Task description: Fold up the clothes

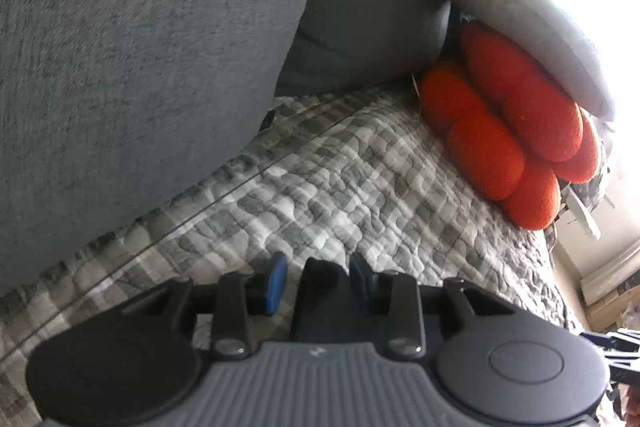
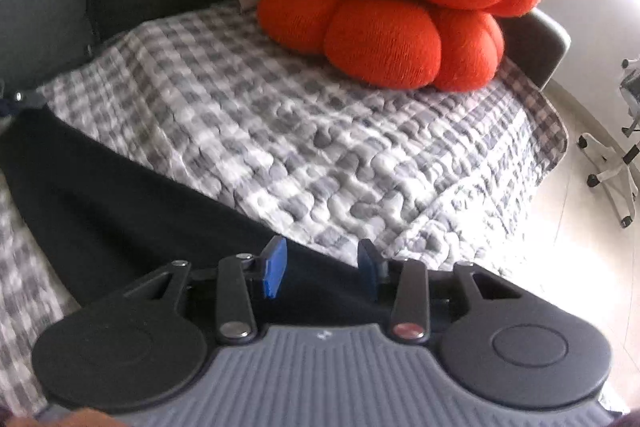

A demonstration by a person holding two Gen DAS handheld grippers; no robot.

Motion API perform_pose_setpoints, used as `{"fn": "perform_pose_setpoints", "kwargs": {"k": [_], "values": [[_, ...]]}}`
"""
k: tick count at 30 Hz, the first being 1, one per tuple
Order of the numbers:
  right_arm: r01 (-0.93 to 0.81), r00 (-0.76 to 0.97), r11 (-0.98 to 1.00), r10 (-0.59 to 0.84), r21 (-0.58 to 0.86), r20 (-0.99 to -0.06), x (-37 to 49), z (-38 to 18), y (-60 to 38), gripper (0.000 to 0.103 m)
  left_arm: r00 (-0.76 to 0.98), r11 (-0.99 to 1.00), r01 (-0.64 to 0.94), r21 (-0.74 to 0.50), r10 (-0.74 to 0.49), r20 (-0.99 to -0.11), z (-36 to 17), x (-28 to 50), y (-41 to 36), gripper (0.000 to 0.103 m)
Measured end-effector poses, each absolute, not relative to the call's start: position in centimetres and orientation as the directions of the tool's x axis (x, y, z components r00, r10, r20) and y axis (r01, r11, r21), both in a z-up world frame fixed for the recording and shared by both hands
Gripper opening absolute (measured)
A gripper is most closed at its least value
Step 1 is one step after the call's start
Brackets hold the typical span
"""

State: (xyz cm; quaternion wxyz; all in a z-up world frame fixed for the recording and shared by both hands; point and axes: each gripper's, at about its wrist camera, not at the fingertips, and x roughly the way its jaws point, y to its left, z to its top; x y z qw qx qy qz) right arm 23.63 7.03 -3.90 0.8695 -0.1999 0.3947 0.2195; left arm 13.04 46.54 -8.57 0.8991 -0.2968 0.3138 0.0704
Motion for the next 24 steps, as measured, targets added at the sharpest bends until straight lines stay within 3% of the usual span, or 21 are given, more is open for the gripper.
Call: {"fn": "perform_pose_setpoints", "kwargs": {"k": [4,7,10,12,13,21,24], "values": [[-0.561,0.578,0.804,0.211,-0.196,-0.788,23.9,-4.7,7.4,0.039,0.798,0.813,-0.302,-0.499,-0.071,-0.599,-8.7,13.1,46.5,0.032],[-0.573,0.569,0.794,0.205,-0.204,-0.797,24.0,-5.1,7.6,0.034,0.790,0.822,-0.302,-0.482,-0.067,-0.610,-8.7,13.3,46.3,0.018],[-0.589,0.560,0.784,0.220,-0.197,-0.799,24.0,-5.4,7.6,0.019,0.789,0.834,-0.300,-0.462,-0.055,-0.612,-8.5,13.3,46.0,0.012],[-0.593,0.564,0.778,0.218,-0.206,-0.797,23.8,-5.3,7.7,0.004,0.792,0.840,-0.297,-0.453,-0.049,-0.609,-8.4,13.3,45.8,0.008],[-0.595,0.566,0.775,0.217,-0.212,-0.795,23.7,-5.3,7.8,0.001,0.794,0.843,-0.296,-0.449,-0.044,-0.606,-8.3,13.3,45.7,0.008],[-0.532,0.681,0.796,0.199,-0.290,-0.705,22.7,-3.7,7.7,0.000,0.855,0.837,-0.276,-0.473,-0.011,-0.519,-7.0,12.5,45.9,0.006],[-0.548,0.663,0.793,0.216,-0.268,-0.717,23.1,-3.5,7.8,0.000,0.861,0.835,-0.276,-0.476,-0.006,-0.509,-6.9,12.5,45.9,0.006]]}}
